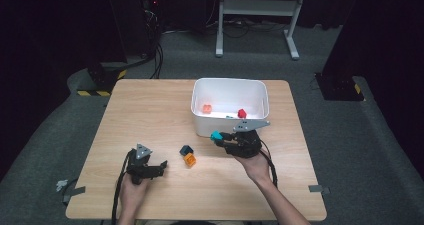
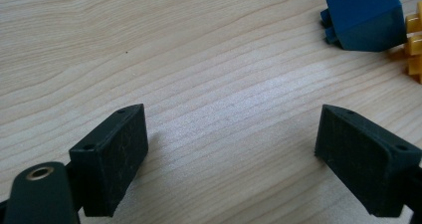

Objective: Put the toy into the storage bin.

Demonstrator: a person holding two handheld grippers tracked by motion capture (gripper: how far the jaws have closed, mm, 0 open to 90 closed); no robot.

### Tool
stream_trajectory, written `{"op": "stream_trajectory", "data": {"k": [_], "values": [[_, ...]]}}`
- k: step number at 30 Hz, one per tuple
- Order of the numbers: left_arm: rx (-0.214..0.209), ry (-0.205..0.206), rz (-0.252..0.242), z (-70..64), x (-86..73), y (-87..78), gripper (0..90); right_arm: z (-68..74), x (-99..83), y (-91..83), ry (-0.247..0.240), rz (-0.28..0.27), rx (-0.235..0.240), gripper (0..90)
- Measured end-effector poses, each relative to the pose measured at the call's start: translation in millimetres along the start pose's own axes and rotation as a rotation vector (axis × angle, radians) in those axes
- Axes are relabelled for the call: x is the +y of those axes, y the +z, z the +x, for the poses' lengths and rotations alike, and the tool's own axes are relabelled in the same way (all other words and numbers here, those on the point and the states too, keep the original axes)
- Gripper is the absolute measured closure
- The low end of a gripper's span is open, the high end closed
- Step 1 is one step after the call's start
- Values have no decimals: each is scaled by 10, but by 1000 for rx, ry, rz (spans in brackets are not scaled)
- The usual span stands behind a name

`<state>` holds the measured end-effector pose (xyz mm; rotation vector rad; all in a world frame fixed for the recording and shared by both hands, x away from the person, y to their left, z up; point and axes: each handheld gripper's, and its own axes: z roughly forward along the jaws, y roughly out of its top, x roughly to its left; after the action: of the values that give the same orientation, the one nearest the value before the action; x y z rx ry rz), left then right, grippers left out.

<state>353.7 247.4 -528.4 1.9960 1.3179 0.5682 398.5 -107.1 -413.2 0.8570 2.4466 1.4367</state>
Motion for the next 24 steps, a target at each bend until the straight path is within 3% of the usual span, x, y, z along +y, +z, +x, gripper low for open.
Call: {"op": "stream_trajectory", "data": {"k": [24], "values": [[0, 0, 0, 0, 0, 0, 131, -172, 367, -220, -2, -50, -21, 669]]}}
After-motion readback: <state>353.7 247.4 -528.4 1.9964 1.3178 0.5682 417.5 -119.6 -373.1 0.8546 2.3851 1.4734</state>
